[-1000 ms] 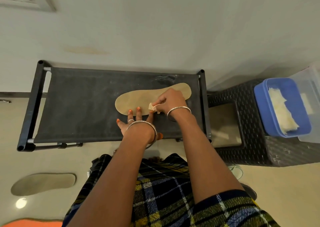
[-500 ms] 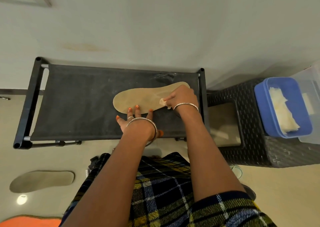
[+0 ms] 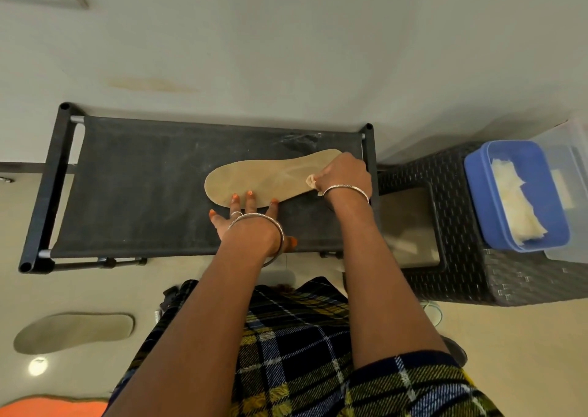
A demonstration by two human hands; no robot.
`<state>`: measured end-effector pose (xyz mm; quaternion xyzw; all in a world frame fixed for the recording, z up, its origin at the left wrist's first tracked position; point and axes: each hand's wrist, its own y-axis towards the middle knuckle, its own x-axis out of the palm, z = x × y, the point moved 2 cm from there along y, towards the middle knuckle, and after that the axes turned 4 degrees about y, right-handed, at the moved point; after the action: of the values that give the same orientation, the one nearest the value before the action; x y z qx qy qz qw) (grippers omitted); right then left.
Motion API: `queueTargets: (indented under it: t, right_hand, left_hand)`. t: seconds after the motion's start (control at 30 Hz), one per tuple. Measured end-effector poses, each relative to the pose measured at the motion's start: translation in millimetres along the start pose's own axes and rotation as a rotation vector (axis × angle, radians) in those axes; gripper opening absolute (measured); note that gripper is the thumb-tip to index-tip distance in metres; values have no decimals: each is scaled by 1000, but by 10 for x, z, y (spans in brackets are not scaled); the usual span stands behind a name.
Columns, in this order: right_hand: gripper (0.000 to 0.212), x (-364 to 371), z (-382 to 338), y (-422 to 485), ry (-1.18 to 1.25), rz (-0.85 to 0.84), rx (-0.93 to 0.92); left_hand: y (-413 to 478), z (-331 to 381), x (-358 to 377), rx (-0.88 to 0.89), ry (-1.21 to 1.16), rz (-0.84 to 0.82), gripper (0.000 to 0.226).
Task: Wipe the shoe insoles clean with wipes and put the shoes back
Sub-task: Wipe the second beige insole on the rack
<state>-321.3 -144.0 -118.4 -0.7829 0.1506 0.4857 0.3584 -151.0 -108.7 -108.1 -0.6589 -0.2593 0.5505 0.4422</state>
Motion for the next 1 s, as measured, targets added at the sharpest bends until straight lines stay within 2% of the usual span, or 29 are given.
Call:
queueTargets:
  t: [0.07,0.17,0.2,0.37,0.43,0.53,0.57,0.73,0.77,0.9,0.93,1.0]
  right_hand:
    - [25,71,-103,-53,9,-40,-68]
    - [17,266,-241,-134,60,-275,-245]
    - [16,284,-258,-154,75,-299,-273]
    - [21,188,-123,-4,71,14,-146]
    - [20,211,-152,-3,49,-33,-194]
    - [20,294,-257,-100,46,-281,-343]
    - [19,302,-262,-114,49,-302,-351]
    - [21,199,-111,30,87,-2,-205]
    - [22,203,-114,30,95,-30,-220]
    - [21,278,-223,-104,104,-344,-392]
    - [21,278,-224,-113,114,-347,-396]
    - [22,224,-191,-81,148,-236,-348]
  left_hand:
    - [4,7,-4,-4,4,-2,92]
    - [4,32,-5,-7,-3,-1,92]
    - [6,33,-2,-5,-6,1,92]
    - [26,7,6,6,-10,7,91]
    - [26,10,1,5,-6,8,91]
    - [22,19,-3,0,-4,7,91]
    - [20,19,-3,0,-4,6,91]
    - [-14,-8,-30,7,-15,1,90]
    - [-19,-12,-38,5,-17,2,91]
    - [-20,-1,-42,-7,-14,3,92]
    - [-18,4,-40,-6,-15,3,92]
    - [-17,4,-39,-2,-23,4,92]
